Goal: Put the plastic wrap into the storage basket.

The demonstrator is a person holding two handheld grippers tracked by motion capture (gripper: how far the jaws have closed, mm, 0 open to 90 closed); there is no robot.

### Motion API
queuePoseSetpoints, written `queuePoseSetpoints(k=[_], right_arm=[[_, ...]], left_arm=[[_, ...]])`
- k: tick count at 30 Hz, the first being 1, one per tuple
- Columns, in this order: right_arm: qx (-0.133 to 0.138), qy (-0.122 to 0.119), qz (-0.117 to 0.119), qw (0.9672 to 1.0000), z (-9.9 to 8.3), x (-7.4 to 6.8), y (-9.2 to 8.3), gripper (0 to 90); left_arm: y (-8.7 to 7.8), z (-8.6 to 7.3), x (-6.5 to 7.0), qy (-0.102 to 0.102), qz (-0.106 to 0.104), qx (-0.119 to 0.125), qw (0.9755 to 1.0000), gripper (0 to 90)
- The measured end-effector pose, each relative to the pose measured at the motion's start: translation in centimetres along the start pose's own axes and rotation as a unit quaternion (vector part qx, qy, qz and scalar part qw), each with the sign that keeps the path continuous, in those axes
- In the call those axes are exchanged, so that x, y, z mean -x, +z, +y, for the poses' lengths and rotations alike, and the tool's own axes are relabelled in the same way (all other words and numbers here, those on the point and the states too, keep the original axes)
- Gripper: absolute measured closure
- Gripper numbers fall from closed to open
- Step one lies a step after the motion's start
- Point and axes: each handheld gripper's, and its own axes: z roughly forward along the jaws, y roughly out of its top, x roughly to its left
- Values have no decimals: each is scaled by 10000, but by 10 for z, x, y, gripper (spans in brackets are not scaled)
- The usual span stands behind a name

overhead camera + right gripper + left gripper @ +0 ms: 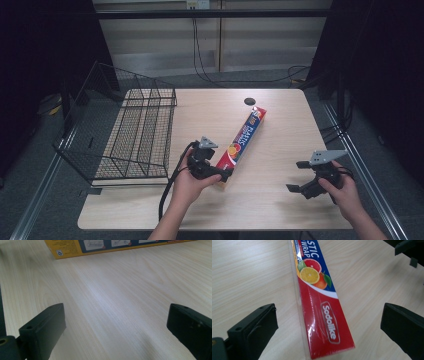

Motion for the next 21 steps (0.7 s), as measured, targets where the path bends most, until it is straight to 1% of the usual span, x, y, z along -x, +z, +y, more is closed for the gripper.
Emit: queuePoseSetpoints(k=[2,3,4,5,7,8,9,10,11,12,13,14,19,21], right_arm=[[22,40,28,10000,0,1,0,20],[38,65,-22,10000,0,0,-1,20],[34,64,2,10000,0,0,-1,20],[34,64,2,10000,0,0,-1,20],[30,50,-28,10000,0,1,-1,20],[18,44,-24,10000,0,1,0,20],[10,38,-10,10000,0,1,0,20],[3,48,-34,10000,0,1,0,20],[6,49,-22,10000,0,1,0,20],[6,49,-22,10000,0,1,0,20],[10,53,-7,10000,0,1,0,20],[17,44,-11,10000,0,1,0,20],[-2,66,-28,10000,-2,2,0,20],[35,78,-47,10000,-2,2,-1,20]], left_arm=[[5,4,-1,-57,86,-15,9999,7],[7,7,-1,-128,138,12,9998,8],[7,9,-2,-120,151,-28,9998,8],[8,11,-2,-83,181,23,9998,8],[11,16,-4,-138,236,-35,9996,9],[12,18,-5,-146,255,-33,9996,10],[15,19,-5,-183,239,26,9995,12],[16,20,-5,-184,274,-28,9995,12],[18,23,-5,-205,319,-2,9993,15],[20,24,-6,-191,343,23,9992,15],[20,26,-7,-152,335,-56,9993,16],[22,28,-6,-181,350,-32,9992,16],[32,34,-6,-94,390,-100,9991,21],[34,36,-6,-108,406,-83,9991,23]])
